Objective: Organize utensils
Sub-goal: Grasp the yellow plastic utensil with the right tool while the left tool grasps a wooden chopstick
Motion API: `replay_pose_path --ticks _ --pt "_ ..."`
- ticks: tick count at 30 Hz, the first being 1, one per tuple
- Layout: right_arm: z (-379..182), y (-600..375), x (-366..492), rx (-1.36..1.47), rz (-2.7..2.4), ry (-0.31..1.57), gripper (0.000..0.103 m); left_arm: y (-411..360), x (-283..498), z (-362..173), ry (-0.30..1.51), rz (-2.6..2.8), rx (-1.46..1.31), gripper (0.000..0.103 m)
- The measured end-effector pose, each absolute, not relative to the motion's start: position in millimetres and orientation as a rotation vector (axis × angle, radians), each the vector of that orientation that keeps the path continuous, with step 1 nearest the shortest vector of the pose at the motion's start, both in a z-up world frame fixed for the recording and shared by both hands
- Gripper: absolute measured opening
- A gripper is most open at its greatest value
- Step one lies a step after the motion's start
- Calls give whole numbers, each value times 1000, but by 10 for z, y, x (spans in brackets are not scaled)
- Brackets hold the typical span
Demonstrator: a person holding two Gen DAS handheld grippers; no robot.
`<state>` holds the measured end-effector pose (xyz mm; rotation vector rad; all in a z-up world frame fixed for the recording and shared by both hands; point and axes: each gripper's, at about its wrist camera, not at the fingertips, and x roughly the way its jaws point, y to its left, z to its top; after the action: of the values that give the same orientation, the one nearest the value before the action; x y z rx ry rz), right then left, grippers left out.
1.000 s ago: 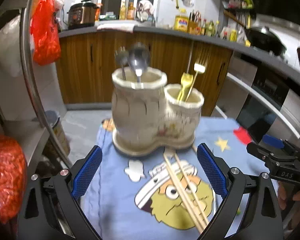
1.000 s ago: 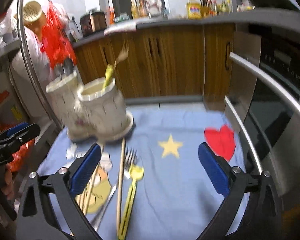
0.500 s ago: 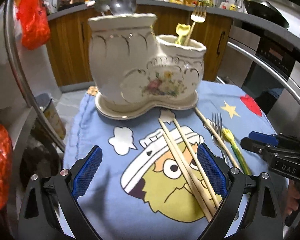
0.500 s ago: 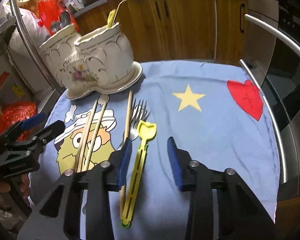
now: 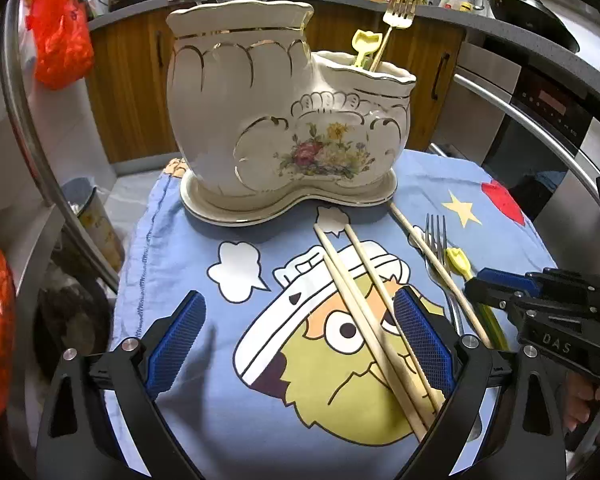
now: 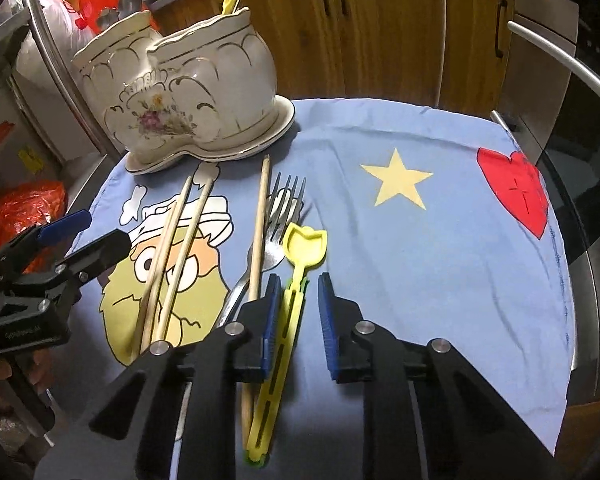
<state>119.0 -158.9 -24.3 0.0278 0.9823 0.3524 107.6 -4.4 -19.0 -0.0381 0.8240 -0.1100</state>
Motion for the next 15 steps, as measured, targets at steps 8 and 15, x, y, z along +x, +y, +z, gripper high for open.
replay_pose_path --ticks 8,15 --pt "-255 -1511 1211 -37 328 949 11 -115 1065 -217 834 -139 -14 93" --pt "-198 -1695 1183 33 327 915 10 -161 1058 -248 882 -172 -34 64"
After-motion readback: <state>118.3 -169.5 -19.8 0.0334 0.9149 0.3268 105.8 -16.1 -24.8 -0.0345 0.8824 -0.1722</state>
